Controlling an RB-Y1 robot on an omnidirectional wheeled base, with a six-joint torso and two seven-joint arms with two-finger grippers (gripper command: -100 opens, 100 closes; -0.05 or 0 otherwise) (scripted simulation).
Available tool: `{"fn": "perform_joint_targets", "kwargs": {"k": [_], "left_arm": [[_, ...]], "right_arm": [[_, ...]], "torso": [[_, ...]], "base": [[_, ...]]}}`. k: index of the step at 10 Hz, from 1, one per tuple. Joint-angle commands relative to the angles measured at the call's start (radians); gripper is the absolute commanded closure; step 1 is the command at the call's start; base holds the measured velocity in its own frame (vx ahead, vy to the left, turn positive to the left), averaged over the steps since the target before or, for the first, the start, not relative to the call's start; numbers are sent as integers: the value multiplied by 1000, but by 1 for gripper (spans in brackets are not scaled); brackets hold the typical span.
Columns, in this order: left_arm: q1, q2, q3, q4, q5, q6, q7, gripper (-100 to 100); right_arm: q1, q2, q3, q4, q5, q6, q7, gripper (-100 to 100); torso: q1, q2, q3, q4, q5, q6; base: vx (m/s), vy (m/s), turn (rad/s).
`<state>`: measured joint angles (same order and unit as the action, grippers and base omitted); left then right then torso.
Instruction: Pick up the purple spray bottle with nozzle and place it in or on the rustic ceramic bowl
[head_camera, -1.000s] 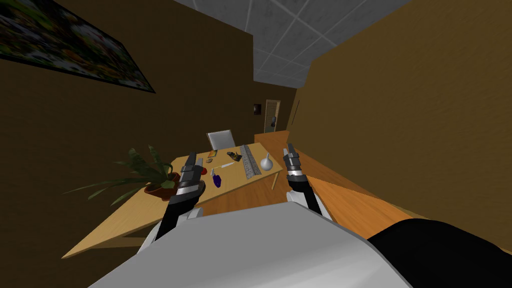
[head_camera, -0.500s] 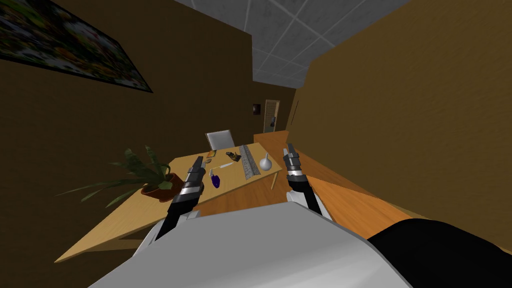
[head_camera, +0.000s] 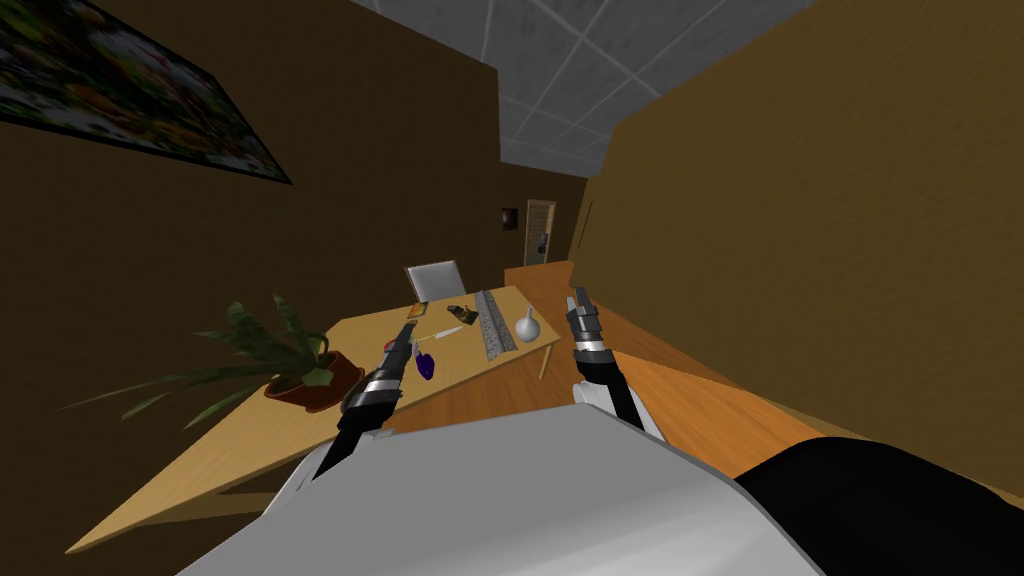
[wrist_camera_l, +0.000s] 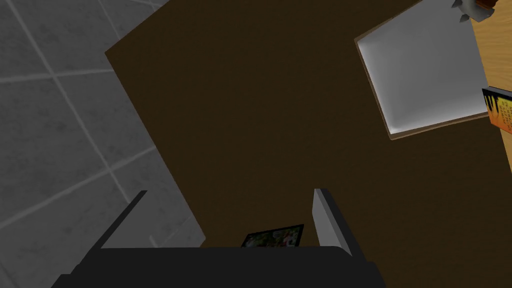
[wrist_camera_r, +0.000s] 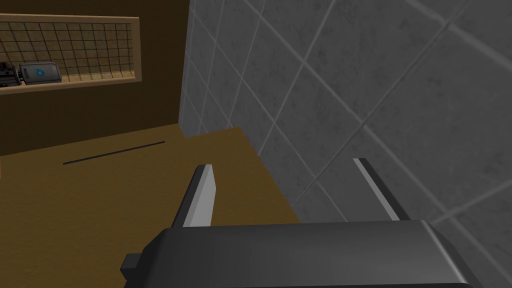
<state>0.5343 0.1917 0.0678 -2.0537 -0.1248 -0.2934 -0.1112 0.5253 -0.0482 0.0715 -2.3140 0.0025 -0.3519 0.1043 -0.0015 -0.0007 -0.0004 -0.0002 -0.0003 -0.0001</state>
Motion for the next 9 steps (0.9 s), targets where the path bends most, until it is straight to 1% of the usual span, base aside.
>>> {"fn": "perform_joint_targets", "kwargs": {"k": [1,4,5,8,9], "left_arm": [[6,15,5,36,-10,11,-2,-100],[16,60,20,115,-37,73,-13,-100],[16,60,20,120,-37,73,-13,-100],[29,112,37,207,-67,137,-34,-100],[29,112,37,210,-67,137,-34,-100]], "right_arm": [[0,0,0,0,0,0,0,0],[0,0,0,0,0,0,0,0],[0,0,0,0,0,0,0,0],[0,0,0,0,0,0,0,0],[0,0,0,0,0,0,0,0]], "torso": [[0,0,0,0,0,0],[-1,0,0,0,0,0],[-1,0,0,0,0,0],[-1,0,0,0,0,0],[-1,-1,0,0,0,0]], "base": [[7,-22,-52],[15,-40,-85],[12,-28,-33],[20,-37,-104],[15,-31,-28]]}}
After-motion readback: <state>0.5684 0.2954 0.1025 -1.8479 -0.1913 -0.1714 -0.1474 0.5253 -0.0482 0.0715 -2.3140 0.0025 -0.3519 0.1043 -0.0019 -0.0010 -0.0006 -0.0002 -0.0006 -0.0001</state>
